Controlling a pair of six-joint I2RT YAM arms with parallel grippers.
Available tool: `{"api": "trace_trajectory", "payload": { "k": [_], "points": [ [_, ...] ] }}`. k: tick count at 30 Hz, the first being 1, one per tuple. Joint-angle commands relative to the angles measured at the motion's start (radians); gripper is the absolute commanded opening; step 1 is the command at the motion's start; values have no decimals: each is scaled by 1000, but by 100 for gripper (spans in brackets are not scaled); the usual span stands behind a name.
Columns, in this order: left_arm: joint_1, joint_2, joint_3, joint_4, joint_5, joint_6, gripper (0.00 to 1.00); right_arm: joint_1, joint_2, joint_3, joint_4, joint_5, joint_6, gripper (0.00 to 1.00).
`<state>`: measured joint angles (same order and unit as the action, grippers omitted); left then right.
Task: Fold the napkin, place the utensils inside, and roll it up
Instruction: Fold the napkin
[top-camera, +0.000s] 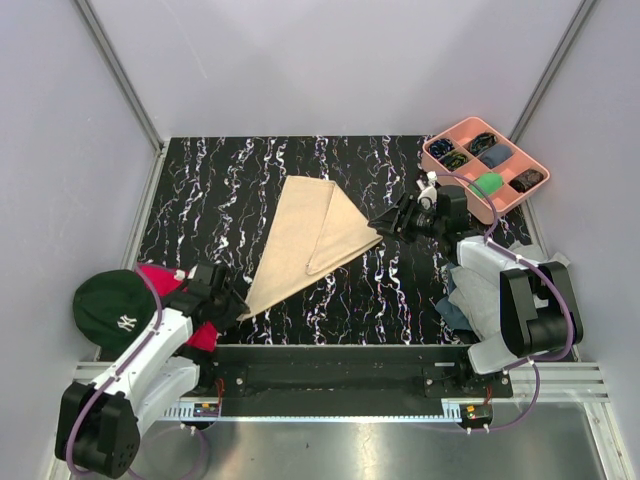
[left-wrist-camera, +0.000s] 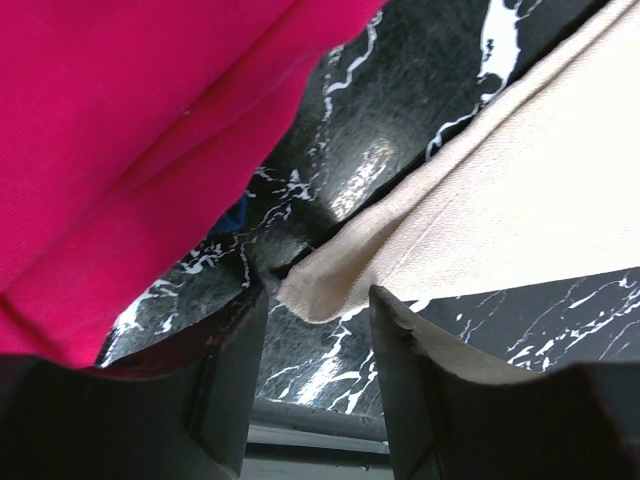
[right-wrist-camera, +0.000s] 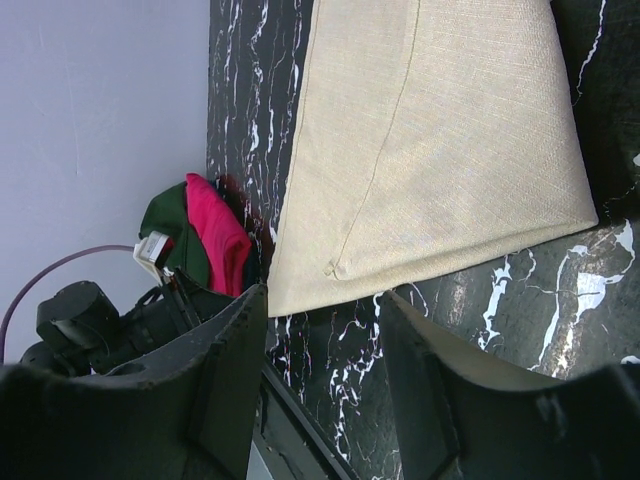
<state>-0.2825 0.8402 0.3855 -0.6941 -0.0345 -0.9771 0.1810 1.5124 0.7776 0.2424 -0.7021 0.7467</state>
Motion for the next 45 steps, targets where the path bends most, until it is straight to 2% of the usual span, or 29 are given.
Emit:
{"api": "trace_trajectory", "payload": {
  "k": [1,6,10,13,16,20,24,35,39,45],
  "points": [
    [-4,10,-5,41,-4,11,48,-11,-15,-6,54,-27,17,57],
    [-4,3,-26,59,1,12,43,-14,-15,-5,58,-28,22,57],
    [-4,-9,-39,73,1,17,35,-15,-15,-6,60,-27,23,57],
    [-4,-10,-39,80,2,29,34,-15,-15,-11,61,-25,23,57],
    [-4,-7,-37,94,11,49,28,-15,-17,-15,64,-23,26,57],
    [-4,7,-33,114,27,86,19,-17,-20,-23,67,-20,31,57],
    [-4,19,-27,133,54,121,0,-17,-21,-26,69,-19,33,57],
    [-4,-35,72,211,142,173,0,-17,-6,-20,69,-8,36,56],
    [-4,23,111,290,157,202,0,-17,0,-11,69,-10,37,56],
    [-7,190,211,465,212,222,0,-17,-4,-11,69,-11,40,56]
  ]
}}
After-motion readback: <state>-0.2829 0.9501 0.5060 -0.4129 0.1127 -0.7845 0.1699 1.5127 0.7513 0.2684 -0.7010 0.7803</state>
